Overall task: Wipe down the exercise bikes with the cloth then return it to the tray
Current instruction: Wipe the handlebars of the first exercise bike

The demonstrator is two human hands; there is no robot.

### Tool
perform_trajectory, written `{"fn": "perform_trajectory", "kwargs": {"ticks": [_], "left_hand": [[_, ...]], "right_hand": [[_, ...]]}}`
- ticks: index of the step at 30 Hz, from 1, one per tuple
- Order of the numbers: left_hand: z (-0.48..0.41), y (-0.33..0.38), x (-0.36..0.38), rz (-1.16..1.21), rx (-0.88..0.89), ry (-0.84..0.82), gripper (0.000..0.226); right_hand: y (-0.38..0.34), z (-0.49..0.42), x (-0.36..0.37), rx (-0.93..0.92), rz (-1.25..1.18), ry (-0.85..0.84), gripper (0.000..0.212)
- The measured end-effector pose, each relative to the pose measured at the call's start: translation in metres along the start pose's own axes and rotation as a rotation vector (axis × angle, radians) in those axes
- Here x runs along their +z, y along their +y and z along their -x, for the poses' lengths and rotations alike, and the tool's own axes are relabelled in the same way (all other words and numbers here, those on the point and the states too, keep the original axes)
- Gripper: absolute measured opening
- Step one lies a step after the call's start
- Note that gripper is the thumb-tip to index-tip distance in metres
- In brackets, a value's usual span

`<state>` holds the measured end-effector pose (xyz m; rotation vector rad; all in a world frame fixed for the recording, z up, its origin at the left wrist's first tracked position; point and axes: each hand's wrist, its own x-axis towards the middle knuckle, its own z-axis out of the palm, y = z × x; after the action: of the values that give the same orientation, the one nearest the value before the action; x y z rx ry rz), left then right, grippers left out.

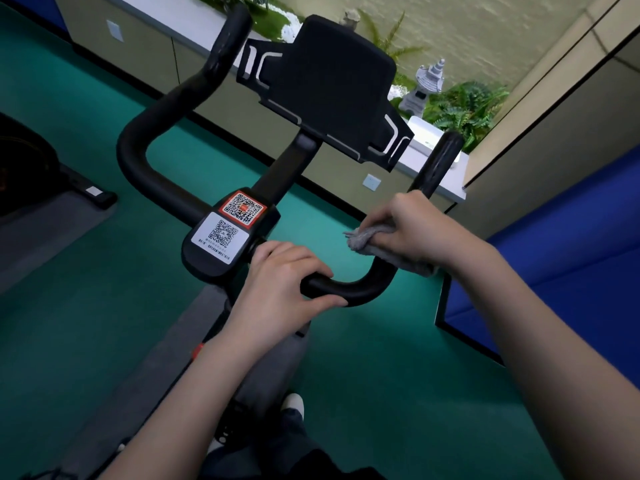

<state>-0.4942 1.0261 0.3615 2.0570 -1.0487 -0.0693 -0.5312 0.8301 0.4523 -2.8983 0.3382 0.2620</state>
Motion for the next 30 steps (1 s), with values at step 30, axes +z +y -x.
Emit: {"fn": "perform_trajectory", "kwargs": {"ticks": [30], "left_hand": [[-0.023,0.037,0.024,-0.083,-0.017,-0.192,0.043]], "right_hand": [[0.009,0.043,0.113,0.39,-0.909,1.265,0.039]]}}
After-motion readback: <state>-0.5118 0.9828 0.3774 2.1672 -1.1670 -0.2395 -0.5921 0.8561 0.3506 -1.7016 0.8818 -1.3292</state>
